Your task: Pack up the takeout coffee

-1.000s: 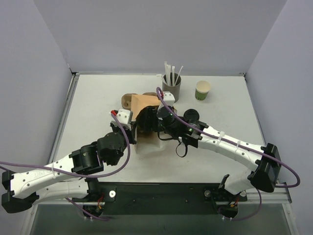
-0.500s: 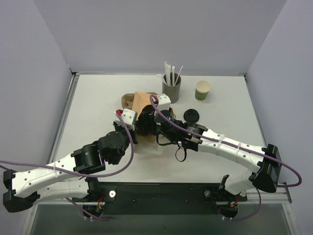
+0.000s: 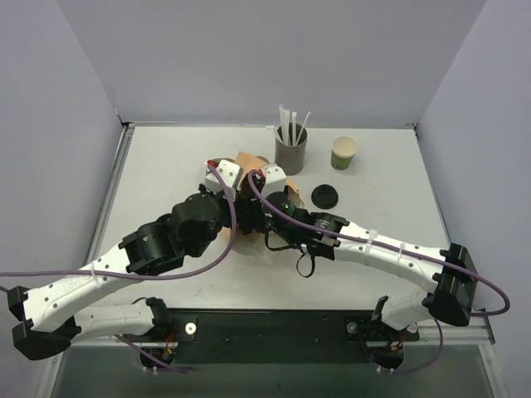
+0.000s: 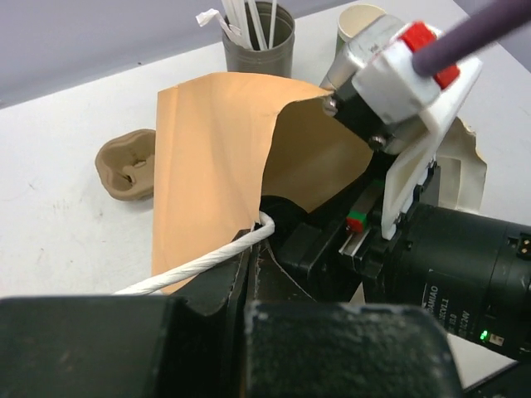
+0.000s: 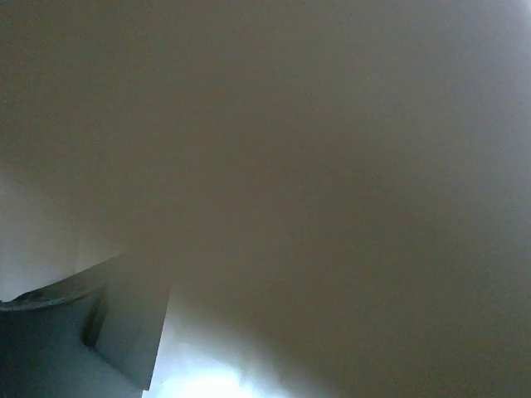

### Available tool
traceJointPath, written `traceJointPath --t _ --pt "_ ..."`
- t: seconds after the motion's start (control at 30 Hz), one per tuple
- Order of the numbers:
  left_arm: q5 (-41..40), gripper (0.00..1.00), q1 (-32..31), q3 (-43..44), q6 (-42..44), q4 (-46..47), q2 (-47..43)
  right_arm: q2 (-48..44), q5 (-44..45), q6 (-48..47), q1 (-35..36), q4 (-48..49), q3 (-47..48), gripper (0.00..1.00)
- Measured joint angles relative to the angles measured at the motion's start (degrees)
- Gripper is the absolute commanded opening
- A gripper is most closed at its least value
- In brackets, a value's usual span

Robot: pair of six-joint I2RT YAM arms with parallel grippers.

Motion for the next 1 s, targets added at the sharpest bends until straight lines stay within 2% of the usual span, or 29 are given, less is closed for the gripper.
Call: traceJointPath --t 0.23,0.4,0.63,1.0 --pt "12.85 0.0 8.2 2.27 -4.66 -4.2 1.05 0.0 -0.02 -2.29 1.05 2.78 -1.77 0.54" --pt "17.84 0.0 11.37 2.58 -9.88 -6.93 2.38 1.07 0.2 -2.56 1.09 2.45 -1.79 0.53" --pt "19.02 0.0 15.28 6.93 -17.79 -12.83 5.25 3.89 0.46 -1.6 1.05 0.74 -0.52 0.53" --pt "18.36 0.0 16.24 7.5 -24.44 -13.84 6.16 10.19 -1.99 2.16 0.61 -8.28 7.5 0.53"
